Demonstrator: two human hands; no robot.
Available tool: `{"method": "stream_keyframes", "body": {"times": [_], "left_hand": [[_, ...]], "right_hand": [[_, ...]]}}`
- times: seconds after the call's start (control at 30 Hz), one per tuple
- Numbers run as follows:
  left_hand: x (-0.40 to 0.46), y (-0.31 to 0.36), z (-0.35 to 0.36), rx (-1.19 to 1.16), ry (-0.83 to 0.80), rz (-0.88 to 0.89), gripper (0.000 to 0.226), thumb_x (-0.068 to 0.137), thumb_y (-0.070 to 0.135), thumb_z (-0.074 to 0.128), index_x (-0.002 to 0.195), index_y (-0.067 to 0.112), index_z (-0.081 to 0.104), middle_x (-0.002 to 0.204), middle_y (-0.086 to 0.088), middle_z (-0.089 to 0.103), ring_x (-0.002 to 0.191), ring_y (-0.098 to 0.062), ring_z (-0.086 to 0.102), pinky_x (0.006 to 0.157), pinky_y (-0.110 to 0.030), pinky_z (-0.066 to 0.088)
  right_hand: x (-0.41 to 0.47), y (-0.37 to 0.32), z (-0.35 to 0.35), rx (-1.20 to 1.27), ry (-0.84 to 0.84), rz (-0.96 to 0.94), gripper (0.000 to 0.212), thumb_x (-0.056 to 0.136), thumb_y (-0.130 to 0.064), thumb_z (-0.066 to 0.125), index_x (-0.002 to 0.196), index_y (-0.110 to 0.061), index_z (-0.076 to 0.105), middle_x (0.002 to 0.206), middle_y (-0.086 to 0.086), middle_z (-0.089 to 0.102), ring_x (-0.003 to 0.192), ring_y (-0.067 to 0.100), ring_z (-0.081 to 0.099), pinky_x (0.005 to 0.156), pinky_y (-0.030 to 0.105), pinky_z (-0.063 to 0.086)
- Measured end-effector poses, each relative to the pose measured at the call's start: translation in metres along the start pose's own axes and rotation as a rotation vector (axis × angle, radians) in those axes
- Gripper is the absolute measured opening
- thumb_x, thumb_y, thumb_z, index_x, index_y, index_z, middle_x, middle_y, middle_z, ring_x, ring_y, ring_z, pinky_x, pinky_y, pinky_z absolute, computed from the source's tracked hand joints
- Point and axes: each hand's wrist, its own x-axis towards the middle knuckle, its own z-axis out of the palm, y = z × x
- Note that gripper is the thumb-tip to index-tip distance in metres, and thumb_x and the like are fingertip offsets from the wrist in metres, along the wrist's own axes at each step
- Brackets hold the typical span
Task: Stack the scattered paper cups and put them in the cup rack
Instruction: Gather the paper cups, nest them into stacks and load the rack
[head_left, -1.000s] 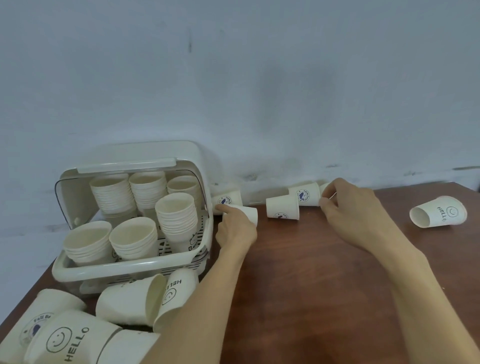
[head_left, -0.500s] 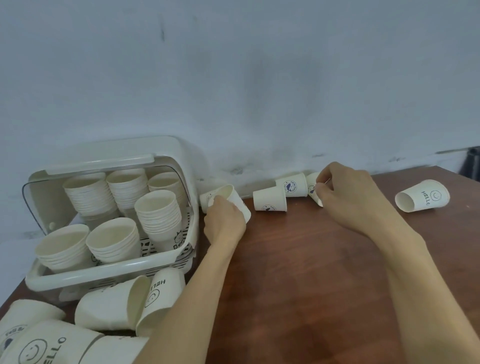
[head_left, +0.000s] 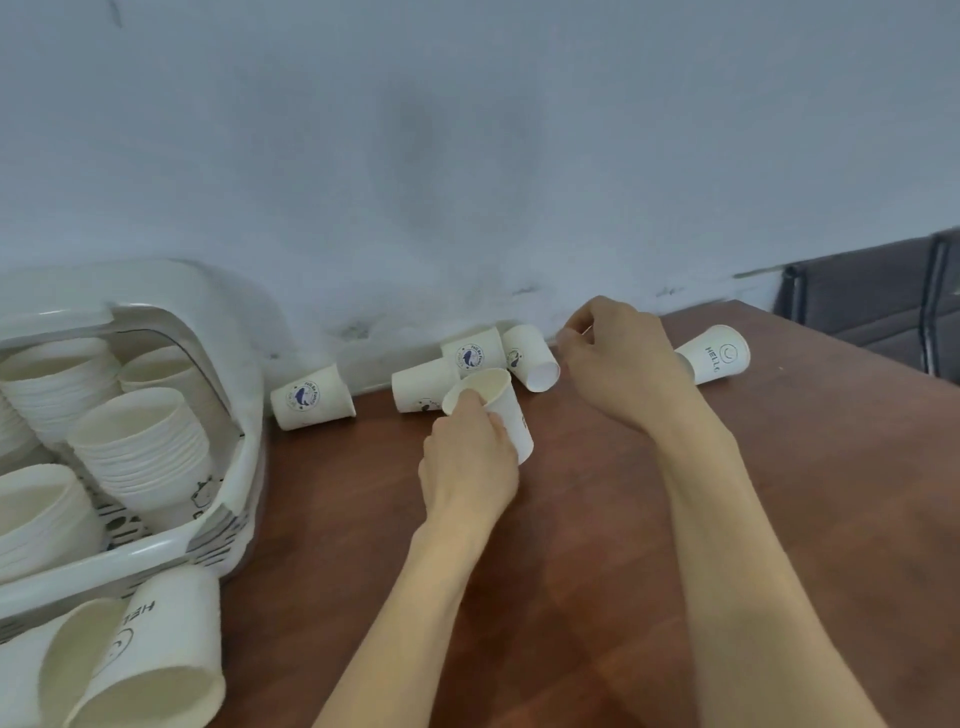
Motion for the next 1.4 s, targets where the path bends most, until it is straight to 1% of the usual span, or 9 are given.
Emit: {"method": "stream_keyframes", "body": {"times": [0.17, 0.23, 0.3, 0.37, 0.63, 0.83, 1.13, 1.3, 1.4], "left_hand": [[0.003, 0.010, 0.019, 0.050, -0.006, 0.007, 0.018, 0.099, 0.021, 0.033, 0.109, 0.014, 0.046, 0.107, -0.015, 0.055, 0.092, -0.034, 0.045, 0.076, -0.040, 0.038], [0.008, 0.016, 0.026, 0.061, -0.005, 0.030, 0.023, 0.099, 0.020, 0.034, 0.116, 0.014, 0.048, 0.111, -0.016, 0.055, 0.100, -0.037, 0.048, 0.077, -0.039, 0.036], [0.012, 0.024, 0.033, 0.065, -0.008, 0.054, 0.026, 0.099, 0.021, 0.035, 0.120, 0.016, 0.048, 0.113, -0.015, 0.056, 0.104, -0.038, 0.048, 0.078, -0.039, 0.037], [0.017, 0.033, 0.043, 0.067, -0.023, 0.072, 0.026, 0.098, 0.021, 0.035, 0.120, 0.017, 0.048, 0.113, -0.014, 0.055, 0.104, -0.037, 0.049, 0.079, -0.040, 0.038], [0.030, 0.055, 0.066, 0.204, -0.054, 0.222, 0.018, 0.098, 0.026, 0.035, 0.106, 0.016, 0.047, 0.104, -0.013, 0.056, 0.087, -0.032, 0.044, 0.070, -0.038, 0.036], [0.026, 0.060, 0.066, 0.188, -0.005, 0.263, 0.012, 0.097, 0.026, 0.033, 0.097, 0.019, 0.043, 0.092, -0.011, 0.054, 0.089, -0.034, 0.046, 0.069, -0.041, 0.040], [0.014, 0.071, 0.063, 0.181, 0.001, 0.310, 0.013, 0.098, 0.025, 0.033, 0.087, 0.019, 0.037, 0.086, -0.005, 0.046, 0.079, -0.031, 0.043, 0.066, -0.037, 0.036], [0.015, 0.071, 0.058, 0.236, -0.046, 0.284, 0.011, 0.099, 0.027, 0.032, 0.099, 0.021, 0.041, 0.087, -0.003, 0.046, 0.080, -0.029, 0.042, 0.070, -0.037, 0.038], [0.016, 0.068, 0.052, 0.257, -0.067, 0.273, 0.015, 0.099, 0.026, 0.032, 0.107, 0.020, 0.042, 0.087, -0.003, 0.044, 0.082, -0.028, 0.042, 0.073, -0.037, 0.039]], "right_hand": [[0.013, 0.022, 0.007, -0.022, -0.028, 0.042, 0.022, 0.096, -0.022, 0.042, 0.110, -0.013, 0.058, 0.108, 0.001, 0.062, 0.100, 0.021, 0.053, 0.050, 0.020, 0.023], [0.021, 0.036, 0.011, -0.035, -0.043, 0.059, 0.023, 0.094, -0.019, 0.044, 0.110, -0.010, 0.058, 0.106, 0.006, 0.063, 0.098, 0.025, 0.056, 0.054, 0.028, 0.037], [0.029, 0.055, 0.012, -0.026, -0.043, 0.105, 0.024, 0.092, -0.016, 0.045, 0.108, -0.005, 0.057, 0.105, 0.012, 0.063, 0.096, 0.031, 0.057, 0.072, 0.041, 0.050], [0.039, 0.082, 0.009, -0.051, -0.008, 0.155, 0.024, 0.092, -0.017, 0.044, 0.110, -0.004, 0.056, 0.108, 0.014, 0.061, 0.098, 0.033, 0.056, 0.081, 0.040, 0.049], [0.076, 0.185, 0.000, -0.040, 0.174, 0.434, 0.032, 0.095, -0.018, 0.043, 0.123, -0.002, 0.044, 0.124, 0.019, 0.051, 0.114, 0.040, 0.050, 0.084, 0.040, 0.042], [0.098, 0.219, 0.011, 0.027, 0.130, 0.555, 0.053, 0.094, -0.040, 0.050, 0.129, -0.003, 0.038, 0.130, 0.018, 0.051, 0.120, 0.039, 0.049, 0.089, 0.043, 0.043], [0.104, 0.240, 0.023, 0.210, 0.071, 0.543, 0.077, 0.058, -0.063, 0.052, 0.110, -0.006, 0.055, 0.099, 0.015, 0.068, 0.086, 0.033, 0.066, 0.074, 0.040, 0.057], [0.097, 0.217, 0.013, 0.189, 0.083, 0.407, 0.028, 0.085, -0.027, 0.052, 0.105, -0.010, 0.057, 0.101, 0.009, 0.066, 0.096, 0.029, 0.059, 0.073, 0.034, 0.048], [0.093, 0.205, 0.006, 0.173, 0.073, 0.314, 0.020, 0.084, -0.018, 0.048, 0.100, -0.012, 0.060, 0.097, 0.009, 0.069, 0.091, 0.026, 0.059, 0.057, 0.029, 0.042]]}}
